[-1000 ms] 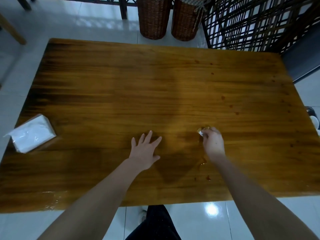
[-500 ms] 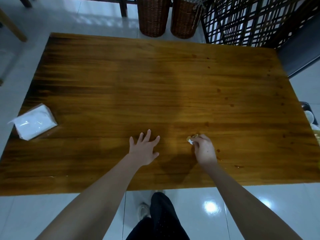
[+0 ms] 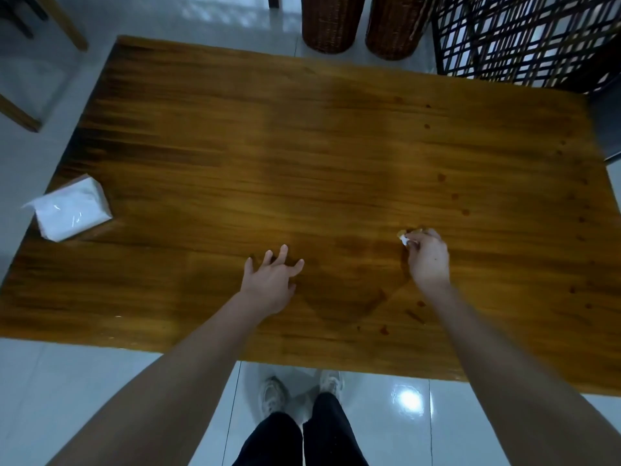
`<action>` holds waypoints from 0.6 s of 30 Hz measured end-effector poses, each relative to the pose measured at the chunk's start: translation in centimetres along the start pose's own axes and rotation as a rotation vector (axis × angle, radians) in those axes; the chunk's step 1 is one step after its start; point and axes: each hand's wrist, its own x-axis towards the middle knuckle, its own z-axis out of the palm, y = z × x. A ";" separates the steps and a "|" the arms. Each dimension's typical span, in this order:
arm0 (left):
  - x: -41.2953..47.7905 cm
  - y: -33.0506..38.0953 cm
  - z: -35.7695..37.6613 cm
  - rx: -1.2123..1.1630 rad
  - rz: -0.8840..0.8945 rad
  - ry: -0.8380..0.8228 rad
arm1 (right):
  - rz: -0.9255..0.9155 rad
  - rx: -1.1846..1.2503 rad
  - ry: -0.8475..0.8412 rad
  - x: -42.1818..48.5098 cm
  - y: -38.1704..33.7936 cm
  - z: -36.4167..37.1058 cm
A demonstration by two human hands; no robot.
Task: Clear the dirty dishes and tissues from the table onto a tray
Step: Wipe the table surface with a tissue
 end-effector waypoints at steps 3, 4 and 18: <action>0.1 -0.1 0.1 -0.027 -0.005 0.012 | -0.013 0.022 -0.006 -1.1 -0.2 0.4; 0.2 -0.2 0.1 -0.037 -0.002 0.015 | -0.027 0.024 -0.018 -1.7 -0.4 0.5; 0.2 0.0 0.2 -0.053 -0.015 0.012 | -0.251 0.091 -0.152 -12.7 -0.8 1.7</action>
